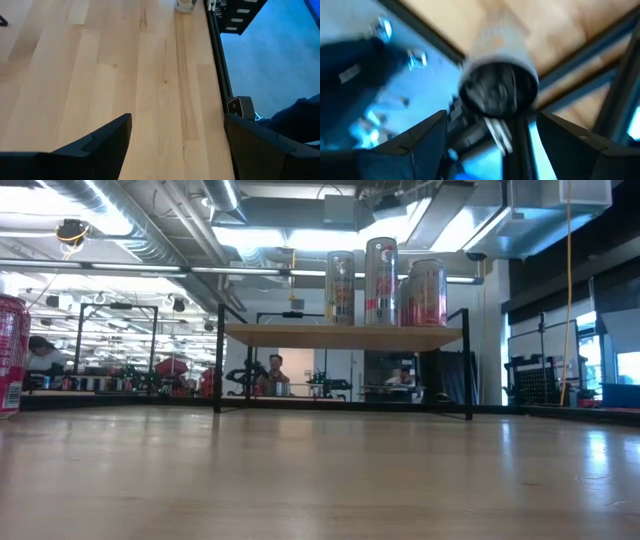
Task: Place canned beverage on shelf
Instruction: Put the white yellow soda can aligned with the other white yellow soda can on the shelf
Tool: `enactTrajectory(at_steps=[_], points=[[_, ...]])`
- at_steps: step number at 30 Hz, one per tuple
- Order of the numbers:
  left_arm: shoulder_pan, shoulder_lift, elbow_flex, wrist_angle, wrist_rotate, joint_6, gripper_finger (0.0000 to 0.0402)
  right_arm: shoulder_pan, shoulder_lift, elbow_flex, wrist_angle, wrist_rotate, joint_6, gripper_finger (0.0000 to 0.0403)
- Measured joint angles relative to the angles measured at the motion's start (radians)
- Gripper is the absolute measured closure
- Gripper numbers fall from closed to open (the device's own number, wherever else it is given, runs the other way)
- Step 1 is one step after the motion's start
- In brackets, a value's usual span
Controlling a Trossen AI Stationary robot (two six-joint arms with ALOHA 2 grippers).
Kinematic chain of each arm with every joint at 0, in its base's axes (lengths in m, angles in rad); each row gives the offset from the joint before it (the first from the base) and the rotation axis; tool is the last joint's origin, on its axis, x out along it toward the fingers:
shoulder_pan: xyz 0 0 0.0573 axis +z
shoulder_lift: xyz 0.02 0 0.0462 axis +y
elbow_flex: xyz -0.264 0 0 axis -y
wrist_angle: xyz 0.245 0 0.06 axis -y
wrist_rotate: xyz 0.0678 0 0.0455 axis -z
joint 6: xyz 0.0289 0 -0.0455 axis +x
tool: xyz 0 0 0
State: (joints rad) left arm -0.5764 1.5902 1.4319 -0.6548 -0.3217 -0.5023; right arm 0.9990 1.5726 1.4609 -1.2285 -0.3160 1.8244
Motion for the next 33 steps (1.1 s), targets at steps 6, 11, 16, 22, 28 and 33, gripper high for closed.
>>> enactTrajectory(at_steps=[6, 11, 16, 22, 28, 33], points=[[0.000, 0.000, 0.000, 0.000, 0.002, 0.016, 0.0097, 0.000, 0.003, 0.000, 0.007, -0.015, -0.063, 0.0109], [0.000, 0.000, 0.000, -0.004, 0.018, 0.016, 0.0097, -0.012, 0.003, 0.000, -0.027, -0.017, -0.068, 0.0109], [0.000, 0.000, 0.000, -0.004, 0.028, 0.016, 0.0097, -0.013, 0.003, 0.000, -0.023, -0.018, -0.067, 0.0082], [0.000, 0.000, 0.000, -0.004, 0.028, 0.016, 0.0097, -0.011, 0.003, 0.000, -0.018, 0.049, -0.059, 0.0009], [0.000, 0.000, 0.000, 0.001, 0.045, 0.006, 0.0097, -0.010, 0.003, 0.000, 0.025, 0.060, -0.070, 0.0046], [0.000, 0.000, 0.001, 0.004, 0.080, -0.002, 0.0097, 0.003, 0.006, -0.001, 0.015, 0.140, -0.044, 0.0064]])
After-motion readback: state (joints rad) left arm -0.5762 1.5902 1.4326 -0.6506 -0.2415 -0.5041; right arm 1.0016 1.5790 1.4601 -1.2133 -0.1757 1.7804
